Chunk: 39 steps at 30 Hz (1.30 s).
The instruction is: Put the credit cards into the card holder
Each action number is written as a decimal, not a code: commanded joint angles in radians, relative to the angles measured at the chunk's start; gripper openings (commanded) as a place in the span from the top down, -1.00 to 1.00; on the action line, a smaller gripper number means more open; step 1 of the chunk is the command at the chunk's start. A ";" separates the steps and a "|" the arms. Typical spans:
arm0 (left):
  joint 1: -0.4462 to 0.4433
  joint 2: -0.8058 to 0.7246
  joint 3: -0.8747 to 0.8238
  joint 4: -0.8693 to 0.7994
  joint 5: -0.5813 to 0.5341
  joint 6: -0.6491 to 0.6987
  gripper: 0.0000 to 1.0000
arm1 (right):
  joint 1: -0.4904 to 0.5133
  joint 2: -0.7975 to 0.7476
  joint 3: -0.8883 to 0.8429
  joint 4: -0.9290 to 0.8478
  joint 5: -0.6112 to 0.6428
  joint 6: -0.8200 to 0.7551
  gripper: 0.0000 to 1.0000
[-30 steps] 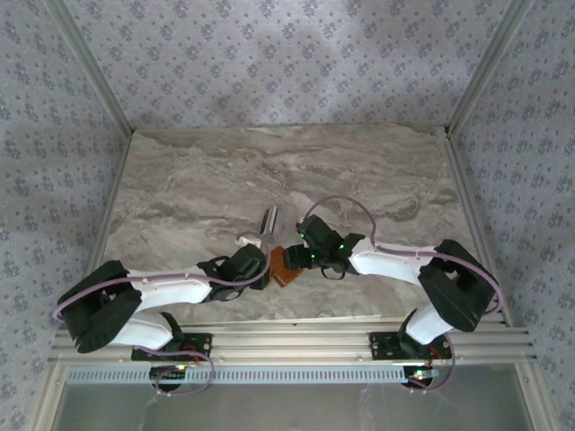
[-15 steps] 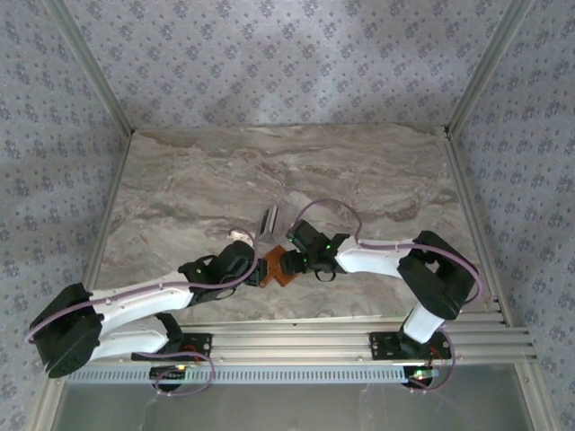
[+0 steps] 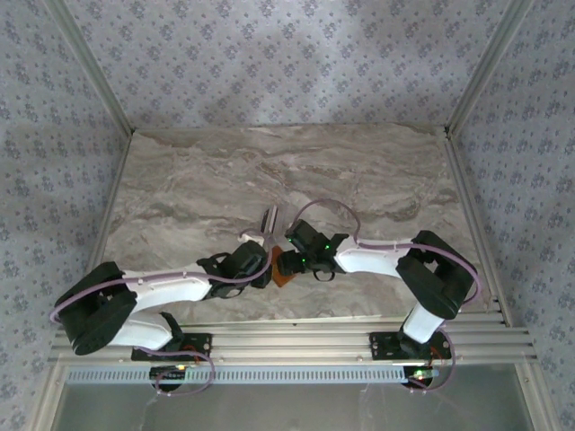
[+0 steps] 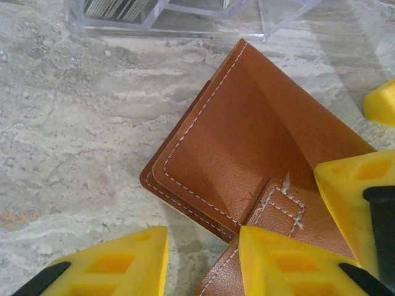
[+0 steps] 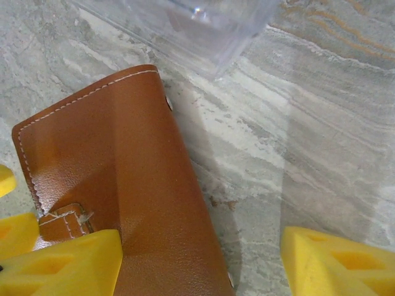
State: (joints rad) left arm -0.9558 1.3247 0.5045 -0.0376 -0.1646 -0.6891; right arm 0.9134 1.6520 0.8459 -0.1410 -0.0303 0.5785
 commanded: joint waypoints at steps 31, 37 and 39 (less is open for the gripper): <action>0.012 -0.134 -0.175 0.043 -0.054 -0.056 -0.06 | -0.002 -0.283 -0.124 -0.053 0.127 0.032 1.00; 0.026 -0.290 -0.202 -0.014 -0.070 -0.047 -0.45 | 0.113 -0.387 -0.078 -0.338 0.539 0.130 1.00; 0.030 -0.329 -0.210 -0.021 -0.070 -0.052 -0.52 | 0.143 -0.387 -0.048 -0.433 0.637 0.164 1.00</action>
State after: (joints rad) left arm -0.9337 1.0420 0.3031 -0.0170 -0.2138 -0.7372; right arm 1.0233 1.2701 0.7513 -0.3656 0.3382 0.6716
